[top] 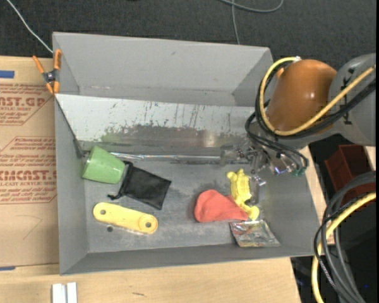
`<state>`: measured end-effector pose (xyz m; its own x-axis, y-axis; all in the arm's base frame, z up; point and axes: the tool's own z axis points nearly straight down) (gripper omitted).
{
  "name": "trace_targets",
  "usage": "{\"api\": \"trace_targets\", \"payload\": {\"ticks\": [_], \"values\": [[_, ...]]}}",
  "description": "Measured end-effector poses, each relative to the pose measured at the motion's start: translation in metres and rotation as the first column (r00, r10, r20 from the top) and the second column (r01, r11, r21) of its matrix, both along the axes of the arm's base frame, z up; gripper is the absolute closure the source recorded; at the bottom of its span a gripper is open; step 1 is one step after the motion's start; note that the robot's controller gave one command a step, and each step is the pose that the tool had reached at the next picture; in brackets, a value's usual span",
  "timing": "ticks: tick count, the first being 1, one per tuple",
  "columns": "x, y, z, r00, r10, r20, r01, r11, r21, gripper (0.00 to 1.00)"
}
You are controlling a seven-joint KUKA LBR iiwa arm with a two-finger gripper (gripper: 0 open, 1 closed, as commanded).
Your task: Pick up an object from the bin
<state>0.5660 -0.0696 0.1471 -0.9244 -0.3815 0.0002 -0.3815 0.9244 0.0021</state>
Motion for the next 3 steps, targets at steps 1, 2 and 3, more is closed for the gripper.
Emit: {"api": "trace_targets", "payload": {"ticks": [1,2,3], "values": [[0.008,0.005,0.012,0.998,-0.062,0.004,0.062,0.998,0.000,0.00],[-0.001,0.009,-0.060,0.999,0.041,0.007,-0.041,0.999,-0.001,0.00],[-0.005,0.008,-0.098,0.999,-0.033,0.003,0.033,0.999,0.001,0.00]]}}
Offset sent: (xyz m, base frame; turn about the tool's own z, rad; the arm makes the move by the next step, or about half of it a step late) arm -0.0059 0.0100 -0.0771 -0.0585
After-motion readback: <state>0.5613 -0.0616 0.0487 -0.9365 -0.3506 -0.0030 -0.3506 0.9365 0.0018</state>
